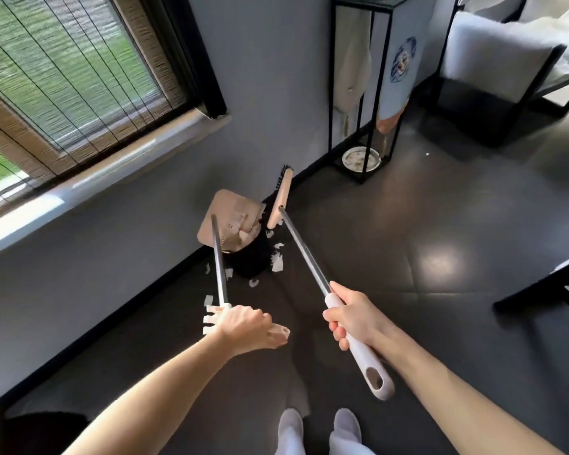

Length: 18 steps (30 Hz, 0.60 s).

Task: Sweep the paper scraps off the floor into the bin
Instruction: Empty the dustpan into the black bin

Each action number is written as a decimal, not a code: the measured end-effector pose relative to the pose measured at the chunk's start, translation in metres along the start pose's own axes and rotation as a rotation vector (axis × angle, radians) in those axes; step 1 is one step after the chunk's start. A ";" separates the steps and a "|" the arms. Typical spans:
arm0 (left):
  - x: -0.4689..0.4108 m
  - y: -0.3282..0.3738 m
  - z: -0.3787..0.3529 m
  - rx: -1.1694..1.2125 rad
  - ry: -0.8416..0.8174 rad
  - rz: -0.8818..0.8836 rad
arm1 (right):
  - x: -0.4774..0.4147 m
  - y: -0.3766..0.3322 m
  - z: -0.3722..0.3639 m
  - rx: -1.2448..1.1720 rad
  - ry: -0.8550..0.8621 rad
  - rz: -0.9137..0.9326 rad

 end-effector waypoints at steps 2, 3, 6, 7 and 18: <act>0.006 -0.002 0.011 -0.039 0.082 0.022 | 0.002 -0.002 0.000 0.001 0.006 0.006; 0.010 -0.003 0.016 -0.038 0.114 0.037 | 0.003 -0.004 -0.001 0.004 0.009 0.012; 0.027 -0.004 0.030 -0.028 0.185 0.073 | 0.006 -0.013 -0.001 -0.006 0.021 0.040; 0.034 -0.005 0.032 -0.028 0.207 0.079 | 0.007 -0.017 -0.002 -0.015 0.020 0.055; 0.049 -0.009 0.015 0.016 0.206 0.114 | 0.021 -0.035 -0.002 -0.113 -0.040 0.159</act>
Point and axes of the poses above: each hand's wrist, its own x-axis away from the middle knuckle, its own z-axis out of the back of the hand, y = z × x, the point moved 3 cm from there along -x, towards the middle knuckle, and after that the axes turned 11 degrees about -y, right-handed, at the moved point
